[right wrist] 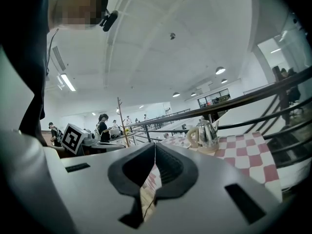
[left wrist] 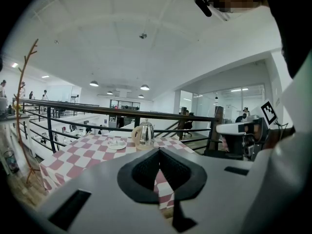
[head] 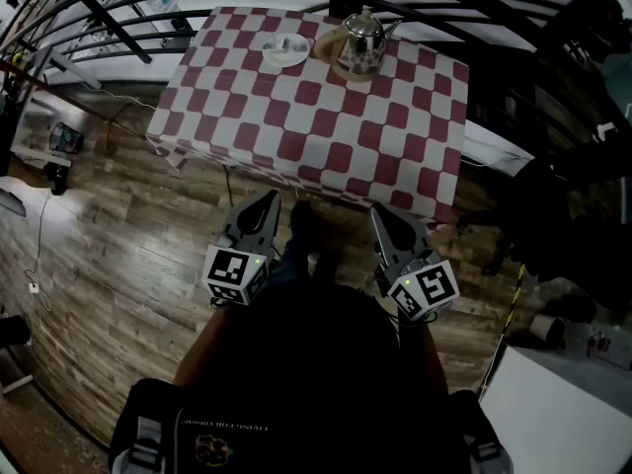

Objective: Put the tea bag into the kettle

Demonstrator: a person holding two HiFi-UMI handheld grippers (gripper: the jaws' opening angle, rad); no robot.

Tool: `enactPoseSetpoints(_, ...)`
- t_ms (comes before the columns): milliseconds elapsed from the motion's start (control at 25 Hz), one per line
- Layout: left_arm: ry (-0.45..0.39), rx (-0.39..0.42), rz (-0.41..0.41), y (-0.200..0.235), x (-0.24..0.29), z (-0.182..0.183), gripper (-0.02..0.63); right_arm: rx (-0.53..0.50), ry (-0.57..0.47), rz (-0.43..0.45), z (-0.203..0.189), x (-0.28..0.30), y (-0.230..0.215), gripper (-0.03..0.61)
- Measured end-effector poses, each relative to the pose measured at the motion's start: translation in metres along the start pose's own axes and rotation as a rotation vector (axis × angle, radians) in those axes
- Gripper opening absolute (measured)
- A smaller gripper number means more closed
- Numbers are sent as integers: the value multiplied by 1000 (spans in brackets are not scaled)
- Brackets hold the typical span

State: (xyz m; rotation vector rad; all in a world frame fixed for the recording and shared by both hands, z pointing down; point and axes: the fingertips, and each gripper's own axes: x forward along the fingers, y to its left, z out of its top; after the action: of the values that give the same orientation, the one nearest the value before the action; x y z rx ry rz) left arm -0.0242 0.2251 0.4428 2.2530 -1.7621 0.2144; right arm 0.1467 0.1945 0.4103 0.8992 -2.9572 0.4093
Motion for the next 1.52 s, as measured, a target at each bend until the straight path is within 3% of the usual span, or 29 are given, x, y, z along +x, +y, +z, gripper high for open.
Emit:
enactPoseSetpoints(640,32,7,-11,23,41,11,5,19,55,-26,-3,39,-34,17)
enactPoseSetpoints(1120,63,10,-30,65,97,25,5,38,75,-44,2,97,-74,17)
enactPoseSetpoints(1520,86,33,-87,96,152,44,5,23,58,-114,20,141,-108,17)
